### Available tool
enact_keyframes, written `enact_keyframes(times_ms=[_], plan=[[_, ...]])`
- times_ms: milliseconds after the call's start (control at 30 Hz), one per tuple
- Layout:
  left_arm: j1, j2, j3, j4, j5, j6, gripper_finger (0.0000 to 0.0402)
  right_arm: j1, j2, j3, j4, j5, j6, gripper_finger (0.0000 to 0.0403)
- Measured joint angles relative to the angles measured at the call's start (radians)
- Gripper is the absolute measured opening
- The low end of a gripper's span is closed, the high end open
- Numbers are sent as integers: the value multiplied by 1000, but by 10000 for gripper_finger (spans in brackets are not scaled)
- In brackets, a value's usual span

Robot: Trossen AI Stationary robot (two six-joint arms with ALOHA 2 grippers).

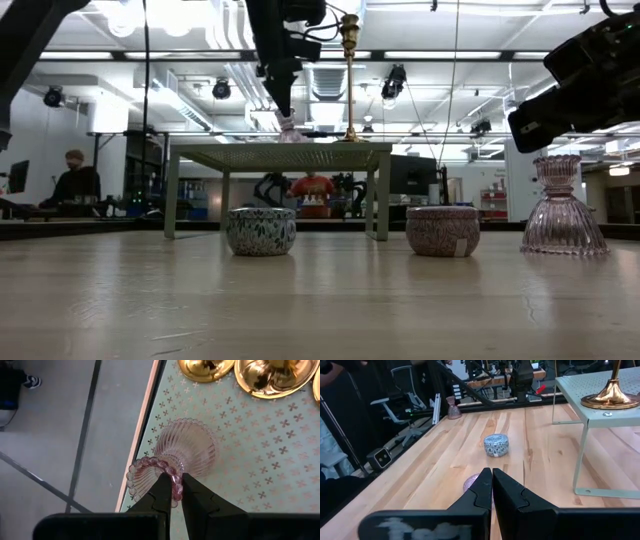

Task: Pick & Place candle stick holders
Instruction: Put the bottom right purple candle holder on the shelf

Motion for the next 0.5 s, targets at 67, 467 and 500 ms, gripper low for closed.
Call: enact_keyframes(times_ms=[67, 467, 500], plan=[[0, -1, 0, 24, -1, 0, 30, 0, 0, 0, 0, 0, 0, 8], [-2, 16, 0, 49, -3, -6, 55, 0, 1, -4, 11, 0, 1, 8], [-2, 16, 0, 51, -3, -6, 56, 0, 1, -4, 11, 0, 1, 8]])
